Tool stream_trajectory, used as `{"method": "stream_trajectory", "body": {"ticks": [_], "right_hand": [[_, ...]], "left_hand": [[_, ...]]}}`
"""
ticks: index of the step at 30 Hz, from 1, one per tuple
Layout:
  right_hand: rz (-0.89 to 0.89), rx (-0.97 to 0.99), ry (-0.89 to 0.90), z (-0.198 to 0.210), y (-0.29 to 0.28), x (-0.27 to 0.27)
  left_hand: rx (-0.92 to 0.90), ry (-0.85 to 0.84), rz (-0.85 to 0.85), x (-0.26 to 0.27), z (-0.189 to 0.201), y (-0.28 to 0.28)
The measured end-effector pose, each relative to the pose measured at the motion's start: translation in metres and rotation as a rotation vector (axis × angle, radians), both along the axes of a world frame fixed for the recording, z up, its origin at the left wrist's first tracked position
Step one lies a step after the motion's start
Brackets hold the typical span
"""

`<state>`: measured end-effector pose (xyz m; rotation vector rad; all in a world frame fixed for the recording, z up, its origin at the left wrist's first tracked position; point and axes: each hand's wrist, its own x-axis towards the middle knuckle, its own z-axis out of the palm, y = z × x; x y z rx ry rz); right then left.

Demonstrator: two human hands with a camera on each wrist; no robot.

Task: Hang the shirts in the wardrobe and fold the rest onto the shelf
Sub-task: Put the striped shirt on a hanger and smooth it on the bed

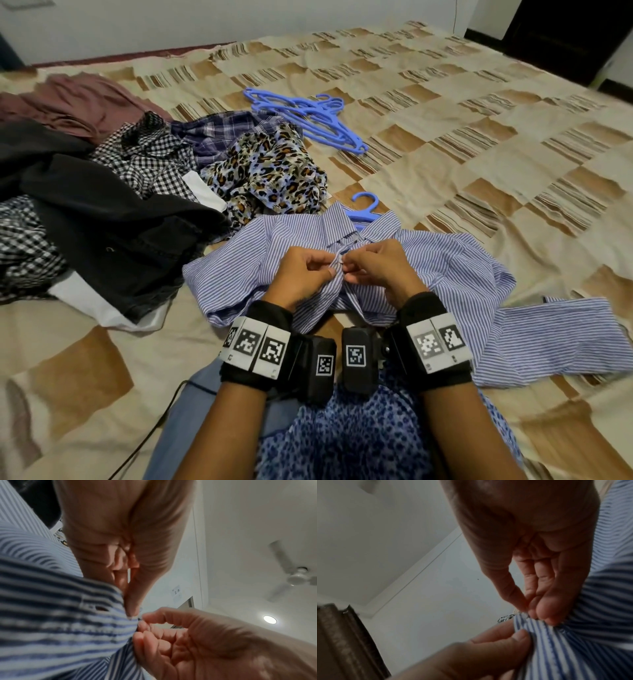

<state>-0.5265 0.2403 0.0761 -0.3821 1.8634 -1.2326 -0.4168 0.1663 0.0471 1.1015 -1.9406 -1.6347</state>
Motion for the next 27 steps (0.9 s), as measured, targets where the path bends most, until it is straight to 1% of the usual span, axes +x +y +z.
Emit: {"method": "stream_trajectory", "body": {"ticks": [4,8,12,14,16,20,25,27], "right_hand": [[0.007,0.019,0.009,-0.0006,-0.0005,0.0004],[0.015,0.027,0.006,-0.0009,-0.0005,-0.001],[0.052,-0.018,-0.07,0.0018,0.001,-0.0021],[0.075,-0.029,-0.079,0.0026,0.0021,-0.003],[0.106,-0.021,-0.035,0.001,0.0023,-0.0027],[0.139,-0.018,0.103,-0.0039,0.0007,-0.0013],[0.178,-0.039,0.158,-0.0049,0.0008,-0.0018],[0.158,-0.047,0.19,-0.0065,0.0002,-0.0015]], "left_hand": [[0.036,0.007,-0.03,0.0023,0.0006,-0.0027],[0.024,0.027,-0.004,0.0039,0.0002,-0.005],[0.038,0.051,0.014,0.0037,-0.0008,-0.0065],[0.062,0.053,0.023,0.0043,-0.0005,-0.0061],[0.072,0.044,0.039,0.004,-0.0016,-0.0054],[-0.008,-0.011,0.085,0.0007,-0.0028,-0.0029],[-0.035,-0.012,0.096,-0.0001,0.0003,0.0005],[-0.047,-0.008,0.099,-0.0008,0.0019,0.0016]]}}
